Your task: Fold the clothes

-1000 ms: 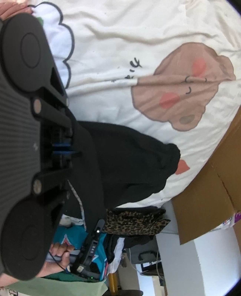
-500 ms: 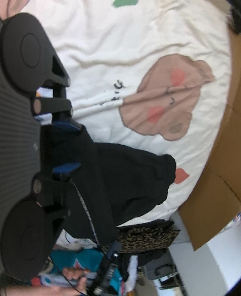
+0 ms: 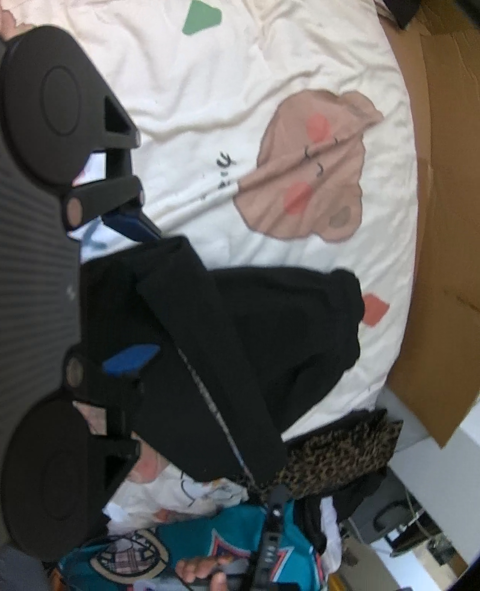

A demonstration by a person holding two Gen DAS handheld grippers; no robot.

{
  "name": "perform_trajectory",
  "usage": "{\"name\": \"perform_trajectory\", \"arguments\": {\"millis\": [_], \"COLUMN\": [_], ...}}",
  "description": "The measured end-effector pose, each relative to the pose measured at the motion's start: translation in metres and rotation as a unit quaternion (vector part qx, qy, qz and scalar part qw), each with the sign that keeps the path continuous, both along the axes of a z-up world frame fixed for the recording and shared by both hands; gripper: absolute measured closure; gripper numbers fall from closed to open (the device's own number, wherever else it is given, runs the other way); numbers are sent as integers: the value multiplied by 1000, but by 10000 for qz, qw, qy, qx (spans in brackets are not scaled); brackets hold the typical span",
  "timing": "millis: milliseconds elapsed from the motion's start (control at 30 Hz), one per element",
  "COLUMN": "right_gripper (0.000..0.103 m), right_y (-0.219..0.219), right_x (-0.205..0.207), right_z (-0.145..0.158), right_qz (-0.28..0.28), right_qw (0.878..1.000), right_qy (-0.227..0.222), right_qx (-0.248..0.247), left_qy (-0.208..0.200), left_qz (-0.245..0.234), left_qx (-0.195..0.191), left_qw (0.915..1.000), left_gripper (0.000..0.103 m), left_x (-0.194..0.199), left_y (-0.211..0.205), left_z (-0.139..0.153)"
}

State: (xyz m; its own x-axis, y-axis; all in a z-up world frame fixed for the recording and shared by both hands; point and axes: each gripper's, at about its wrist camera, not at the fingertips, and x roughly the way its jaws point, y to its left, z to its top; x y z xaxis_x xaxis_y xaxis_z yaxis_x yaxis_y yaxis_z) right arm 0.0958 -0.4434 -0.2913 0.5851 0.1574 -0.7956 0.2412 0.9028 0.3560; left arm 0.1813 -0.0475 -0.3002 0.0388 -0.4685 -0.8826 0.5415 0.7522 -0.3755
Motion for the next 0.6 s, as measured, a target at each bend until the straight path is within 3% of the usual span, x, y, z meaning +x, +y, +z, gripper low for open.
{"name": "perform_trajectory", "arguments": {"millis": [333,600], "right_gripper": [58,58], "right_y": [52,74], "right_x": [-20,-19], "right_z": [-20,-56], "right_qz": [927,1074], "right_qw": [9949,9904], "right_qy": [297,599], "right_qx": [-249,-626], "left_qy": [232,280], "left_qz": [-568,-609], "left_qx": [-264,-395], "left_qw": [9978,9970], "left_gripper": [43,45], "left_x": [-26,-32], "left_y": [-20,-31], "left_z": [-13,-51]}}
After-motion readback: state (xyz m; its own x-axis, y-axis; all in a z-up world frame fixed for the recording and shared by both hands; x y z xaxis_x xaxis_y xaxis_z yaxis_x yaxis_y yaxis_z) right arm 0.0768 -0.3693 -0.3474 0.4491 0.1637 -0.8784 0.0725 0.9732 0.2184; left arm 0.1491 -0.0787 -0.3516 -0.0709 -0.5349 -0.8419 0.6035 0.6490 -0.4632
